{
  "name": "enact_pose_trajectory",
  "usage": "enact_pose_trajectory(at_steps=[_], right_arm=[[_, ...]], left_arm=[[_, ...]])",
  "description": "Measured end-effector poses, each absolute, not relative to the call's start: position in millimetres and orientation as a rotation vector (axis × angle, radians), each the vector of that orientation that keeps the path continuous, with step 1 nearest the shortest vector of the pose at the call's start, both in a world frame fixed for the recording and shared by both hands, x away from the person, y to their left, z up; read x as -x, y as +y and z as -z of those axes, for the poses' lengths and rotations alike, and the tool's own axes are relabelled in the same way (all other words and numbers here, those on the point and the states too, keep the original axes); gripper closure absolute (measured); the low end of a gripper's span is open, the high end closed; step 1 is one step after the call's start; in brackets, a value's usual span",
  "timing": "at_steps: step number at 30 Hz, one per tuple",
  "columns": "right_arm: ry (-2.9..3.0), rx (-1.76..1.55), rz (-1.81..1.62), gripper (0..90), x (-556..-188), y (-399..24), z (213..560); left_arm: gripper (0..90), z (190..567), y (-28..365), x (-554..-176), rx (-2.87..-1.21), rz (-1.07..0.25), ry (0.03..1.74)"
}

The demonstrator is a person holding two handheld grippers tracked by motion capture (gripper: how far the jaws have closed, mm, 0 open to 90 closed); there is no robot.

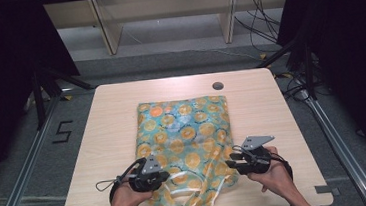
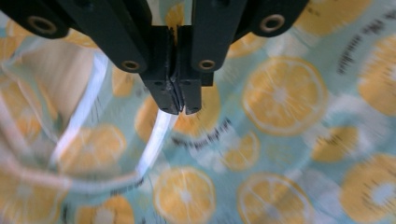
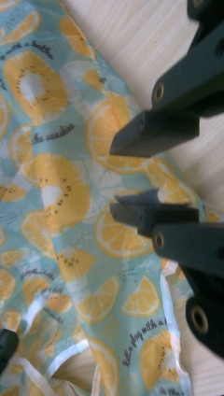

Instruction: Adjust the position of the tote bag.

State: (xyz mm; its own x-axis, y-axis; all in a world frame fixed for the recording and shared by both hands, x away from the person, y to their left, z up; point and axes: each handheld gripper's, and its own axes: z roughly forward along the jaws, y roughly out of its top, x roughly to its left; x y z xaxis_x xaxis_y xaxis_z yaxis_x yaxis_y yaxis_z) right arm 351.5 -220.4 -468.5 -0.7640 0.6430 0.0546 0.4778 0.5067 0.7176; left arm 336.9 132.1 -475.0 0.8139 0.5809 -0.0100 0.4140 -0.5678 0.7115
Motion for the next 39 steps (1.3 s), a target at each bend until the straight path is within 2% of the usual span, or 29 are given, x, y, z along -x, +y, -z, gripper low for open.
enact_pose_trajectory(at_steps=[7, 12, 24, 27, 29, 31, 33, 34, 39], right_arm=[[2.458, -0.879, -1.243, 51.7, -346, -214, 447], [2.481, -0.839, -1.283, 47.4, -342, -199, 438], [2.628, -0.757, -1.373, 42.7, -347, -143, 428], [2.685, -0.727, -1.298, 41.6, -351, -125, 429], [2.702, -0.73, -1.2, 47.8, -354, -114, 434], [2.714, -0.687, -1.111, 69.1, -363, -110, 443], [2.71, -0.685, -1.084, 84.2, -370, -111, 447], [2.687, -0.697, -1.1, 88.8, -374, -112, 448], [2.601, -0.75, -1.217, 90.0, -398, -132, 436]], left_arm=[[88.6, 441, 143, -358, -2.15, -0.377, 0.747], [88.6, 430, 147, -375, -2.081, -0.374, 0.784], [88.4, 419, 144, -400, -2.025, -0.371, 0.821], [88.3, 418, 146, -400, -2.015, -0.367, 0.824], [88.2, 417, 147, -400, -1.993, -0.358, 0.835], [88.1, 416, 150, -399, -1.988, -0.362, 0.841], [88.0, 416, 153, -400, -2.003, -0.366, 0.836], [88.0, 417, 153, -400, -1.994, -0.361, 0.838], [87.5, 418, 155, -403, -1.983, -0.332, 0.837]])
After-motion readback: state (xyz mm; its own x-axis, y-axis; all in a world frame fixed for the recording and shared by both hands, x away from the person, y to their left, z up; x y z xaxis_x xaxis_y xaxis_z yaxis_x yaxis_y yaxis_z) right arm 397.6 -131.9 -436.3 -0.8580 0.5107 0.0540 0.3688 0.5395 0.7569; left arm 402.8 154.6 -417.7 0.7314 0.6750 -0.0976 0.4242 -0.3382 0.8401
